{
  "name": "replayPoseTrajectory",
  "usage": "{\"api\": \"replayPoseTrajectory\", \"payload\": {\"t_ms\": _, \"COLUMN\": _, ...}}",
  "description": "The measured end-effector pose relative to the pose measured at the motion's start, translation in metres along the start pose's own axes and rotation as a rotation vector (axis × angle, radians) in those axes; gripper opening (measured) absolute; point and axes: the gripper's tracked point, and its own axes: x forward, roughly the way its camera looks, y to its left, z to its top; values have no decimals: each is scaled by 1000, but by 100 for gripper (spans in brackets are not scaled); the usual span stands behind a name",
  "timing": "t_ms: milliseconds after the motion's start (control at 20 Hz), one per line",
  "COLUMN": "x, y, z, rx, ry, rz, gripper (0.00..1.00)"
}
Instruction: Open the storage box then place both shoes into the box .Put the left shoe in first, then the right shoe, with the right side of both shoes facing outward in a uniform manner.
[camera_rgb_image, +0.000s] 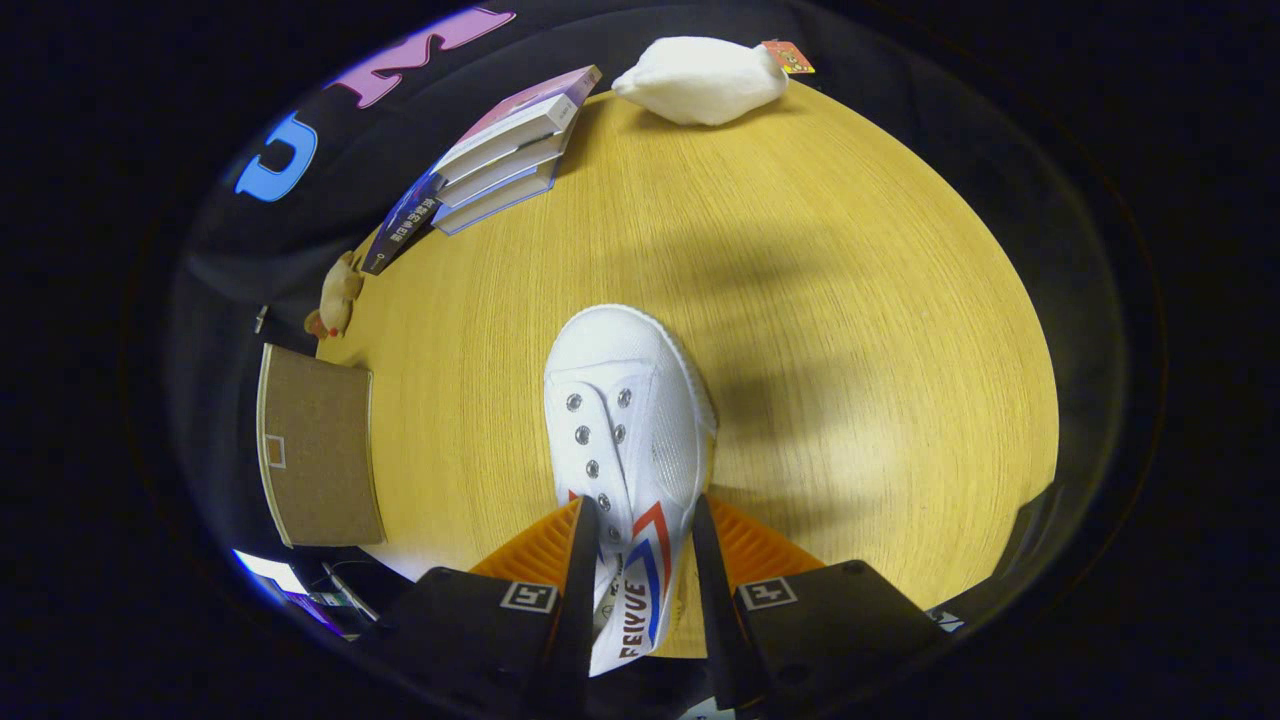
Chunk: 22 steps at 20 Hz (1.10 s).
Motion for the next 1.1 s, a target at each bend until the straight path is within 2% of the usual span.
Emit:
{"api": "replayPoseTrajectory", "payload": {"t_ms": 50, "x": 0, "y": 2, "z": -2, "rx": 21, "ry": 10, "rz": 18, "gripper": 51}}
{"api": "replayPoseTrajectory", "payload": {"t_ms": 200, "x": -1, "y": 4, "z": 0, "rx": 56, "ry": 10, "rz": 62, "gripper": 69}}
{"api": "replayPoseTrajectory", "payload": {"t_ms": 450, "x": -8, "y": 7, "z": 3, "rx": 148, "ry": -5, "rz": 162, "gripper": 76}}
{"api": "replayPoseTrajectory", "payload": {"t_ms": 650, "x": -3, "y": 6, "z": -3, "rx": 123, "ry": 10, "rz": 176, "gripper": 76}}
{"api": "replayPoseTrajectory", "payload": {"t_ms": 800, "x": -10, "y": 7, "z": -3, "rx": 172, "ry": 19, "rz": 245, "gripper": 78}}
{"api": "replayPoseTrajectory", "payload": {"t_ms": 1000, "x": -5, "y": -1, "z": -4, "rx": 146, "ry": 5, "rz": 214, "gripper": 78}}
{"api": "replayPoseTrajectory", "payload": {"t_ms": 1100, "x": -2, "y": -5, "z": -6, "rx": 136, "ry": 12, "rz": 179, "gripper": 63}}
